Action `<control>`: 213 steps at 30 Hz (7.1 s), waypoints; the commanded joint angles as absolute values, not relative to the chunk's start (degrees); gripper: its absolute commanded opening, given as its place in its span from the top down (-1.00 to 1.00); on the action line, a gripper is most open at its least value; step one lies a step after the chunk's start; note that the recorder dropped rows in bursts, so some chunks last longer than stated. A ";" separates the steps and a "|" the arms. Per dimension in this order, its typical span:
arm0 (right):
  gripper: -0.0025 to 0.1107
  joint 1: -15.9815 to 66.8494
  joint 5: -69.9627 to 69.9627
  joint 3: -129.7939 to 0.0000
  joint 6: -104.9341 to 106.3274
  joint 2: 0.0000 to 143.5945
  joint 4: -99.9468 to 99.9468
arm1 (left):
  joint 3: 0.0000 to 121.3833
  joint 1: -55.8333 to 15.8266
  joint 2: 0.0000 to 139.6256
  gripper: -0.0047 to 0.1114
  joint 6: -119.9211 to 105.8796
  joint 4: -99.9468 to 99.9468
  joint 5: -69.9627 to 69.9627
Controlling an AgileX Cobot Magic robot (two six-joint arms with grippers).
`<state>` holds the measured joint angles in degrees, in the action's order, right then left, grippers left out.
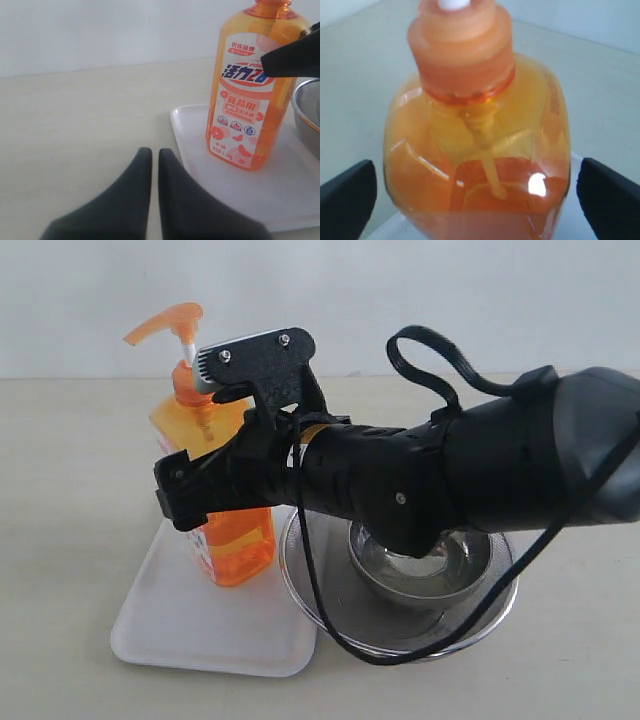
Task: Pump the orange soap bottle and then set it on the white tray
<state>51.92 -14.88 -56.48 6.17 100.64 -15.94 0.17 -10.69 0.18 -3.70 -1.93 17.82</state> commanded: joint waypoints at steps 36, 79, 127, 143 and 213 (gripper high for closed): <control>0.84 51.93 25.04 -56.72 8.05 85.82 -14.09 | 0.00 -10.56 0.00 0.84 -4.11 -2.33 17.54; 0.96 43.53 -6.55 -41.73 4.81 78.46 -7.37 | 38.84 -10.56 50.28 0.84 -19.13 -33.08 29.26; 0.96 37.78 -33.23 -49.30 -10.05 104.63 15.32 | 39.88 -10.56 77.30 0.84 -50.44 -59.38 20.89; 0.96 37.78 -32.60 -49.30 -17.69 104.63 23.82 | 39.88 -10.56 77.30 0.84 -51.15 -60.76 18.86; 0.96 40.56 -25.46 -49.30 -35.08 100.45 42.29 | 40.21 -10.56 84.39 0.84 -76.68 -84.55 30.21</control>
<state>40.40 -25.54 -49.07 -35.98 100.94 42.74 39.90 -10.35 84.29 -76.41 -83.91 25.56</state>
